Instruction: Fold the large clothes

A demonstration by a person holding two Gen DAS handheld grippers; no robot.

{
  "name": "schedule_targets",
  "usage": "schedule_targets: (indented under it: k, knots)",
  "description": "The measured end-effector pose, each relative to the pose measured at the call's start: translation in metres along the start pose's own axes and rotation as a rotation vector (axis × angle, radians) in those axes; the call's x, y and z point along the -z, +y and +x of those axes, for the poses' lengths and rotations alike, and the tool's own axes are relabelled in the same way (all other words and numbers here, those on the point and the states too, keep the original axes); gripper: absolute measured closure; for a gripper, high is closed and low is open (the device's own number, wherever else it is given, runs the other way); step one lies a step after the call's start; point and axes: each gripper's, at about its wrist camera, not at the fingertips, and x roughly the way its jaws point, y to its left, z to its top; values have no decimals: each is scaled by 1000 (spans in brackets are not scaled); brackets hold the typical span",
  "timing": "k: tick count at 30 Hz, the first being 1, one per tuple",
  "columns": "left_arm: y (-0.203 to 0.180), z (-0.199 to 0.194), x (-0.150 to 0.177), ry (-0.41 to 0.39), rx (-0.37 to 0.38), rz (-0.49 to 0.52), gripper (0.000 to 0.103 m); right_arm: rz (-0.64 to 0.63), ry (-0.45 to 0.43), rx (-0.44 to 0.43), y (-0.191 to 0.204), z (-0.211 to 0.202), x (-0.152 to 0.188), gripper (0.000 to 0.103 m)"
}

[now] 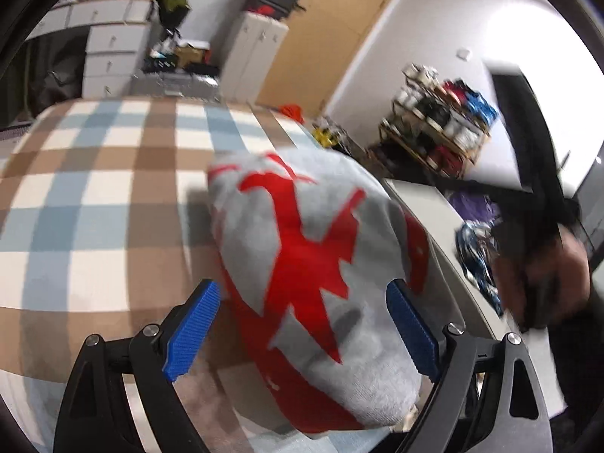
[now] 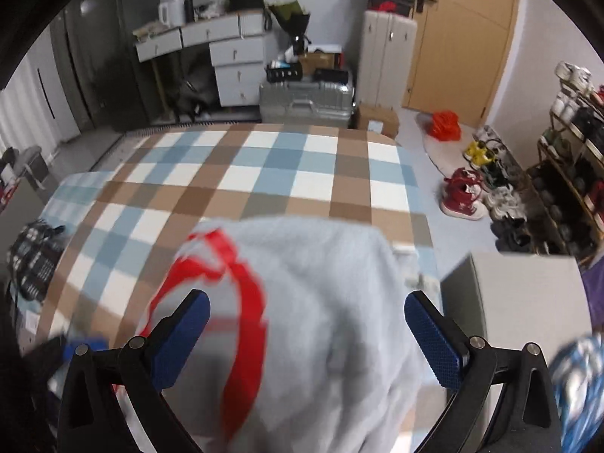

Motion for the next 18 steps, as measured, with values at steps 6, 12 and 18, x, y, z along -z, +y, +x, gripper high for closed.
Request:
schedule_targets:
  k: [6, 12, 18]
  knots:
    - [3, -7, 2, -53, -60, -19, 15, 83, 105, 95, 3, 24, 64, 0]
    - [-5, 9, 9, 11, -49, 28, 15, 115, 95, 75, -9, 41, 85, 0]
    - [-8, 27, 24, 102, -51, 86, 15, 204, 126, -63, -36, 55, 99, 0]
